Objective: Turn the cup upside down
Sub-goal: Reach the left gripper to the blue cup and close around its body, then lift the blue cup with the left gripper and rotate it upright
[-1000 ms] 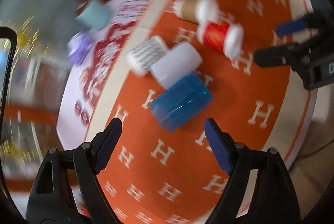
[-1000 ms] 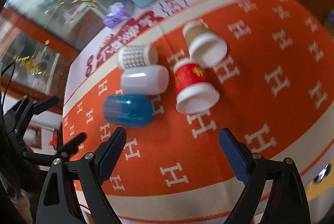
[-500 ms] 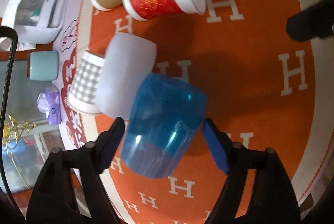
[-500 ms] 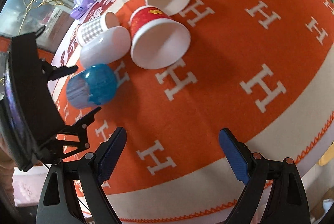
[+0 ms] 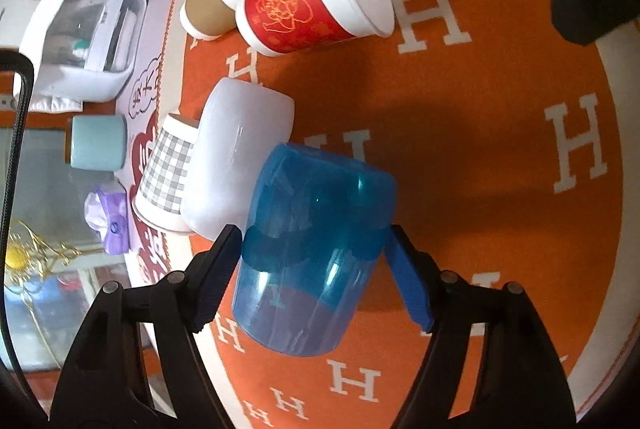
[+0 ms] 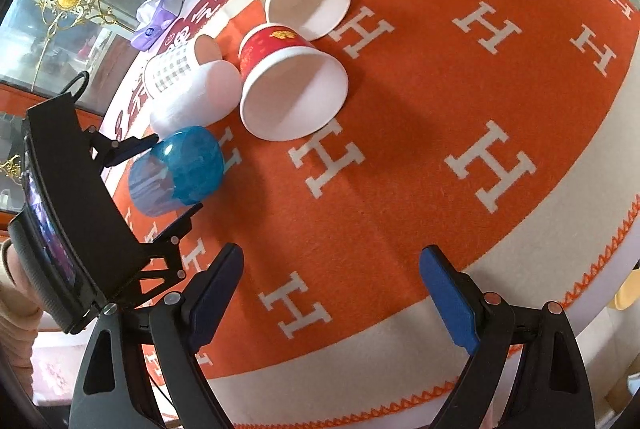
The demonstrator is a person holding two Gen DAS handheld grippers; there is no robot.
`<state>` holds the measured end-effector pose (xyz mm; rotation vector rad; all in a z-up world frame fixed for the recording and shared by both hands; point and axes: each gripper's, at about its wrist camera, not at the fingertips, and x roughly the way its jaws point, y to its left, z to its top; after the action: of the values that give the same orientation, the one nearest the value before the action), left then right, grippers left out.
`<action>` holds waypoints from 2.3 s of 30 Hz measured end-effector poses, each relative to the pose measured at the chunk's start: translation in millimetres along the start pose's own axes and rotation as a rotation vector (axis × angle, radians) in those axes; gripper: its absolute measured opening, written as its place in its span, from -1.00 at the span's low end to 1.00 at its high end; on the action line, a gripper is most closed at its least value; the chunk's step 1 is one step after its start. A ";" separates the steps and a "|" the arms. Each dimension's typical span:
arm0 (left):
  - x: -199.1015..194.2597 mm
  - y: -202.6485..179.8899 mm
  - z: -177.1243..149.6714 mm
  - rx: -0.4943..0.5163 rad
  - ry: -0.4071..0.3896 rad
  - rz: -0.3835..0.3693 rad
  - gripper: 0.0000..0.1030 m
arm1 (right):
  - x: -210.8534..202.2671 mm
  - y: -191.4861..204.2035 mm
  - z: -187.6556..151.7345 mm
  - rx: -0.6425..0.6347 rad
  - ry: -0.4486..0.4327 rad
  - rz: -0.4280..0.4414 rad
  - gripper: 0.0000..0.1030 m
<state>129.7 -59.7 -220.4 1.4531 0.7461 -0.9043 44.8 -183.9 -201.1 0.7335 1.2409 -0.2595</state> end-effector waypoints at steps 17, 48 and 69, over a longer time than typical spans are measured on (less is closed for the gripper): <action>-59.4 41.3 -20.4 -0.584 0.217 -0.422 0.26 | -32.5 -16.3 8.4 -0.063 -0.002 0.083 0.77; -16.3 17.0 -11.1 -1.711 0.497 -0.661 0.32 | 1.9 -96.2 74.4 -0.318 0.123 0.237 0.77; -86.8 23.6 -23.9 -1.636 0.311 -0.611 0.36 | -35.1 -47.5 56.9 -0.431 0.155 0.265 0.77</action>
<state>110.1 -32.6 -133.5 -0.1414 1.6395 -0.2031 50.3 -262.5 -178.3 0.5402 1.2732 0.2816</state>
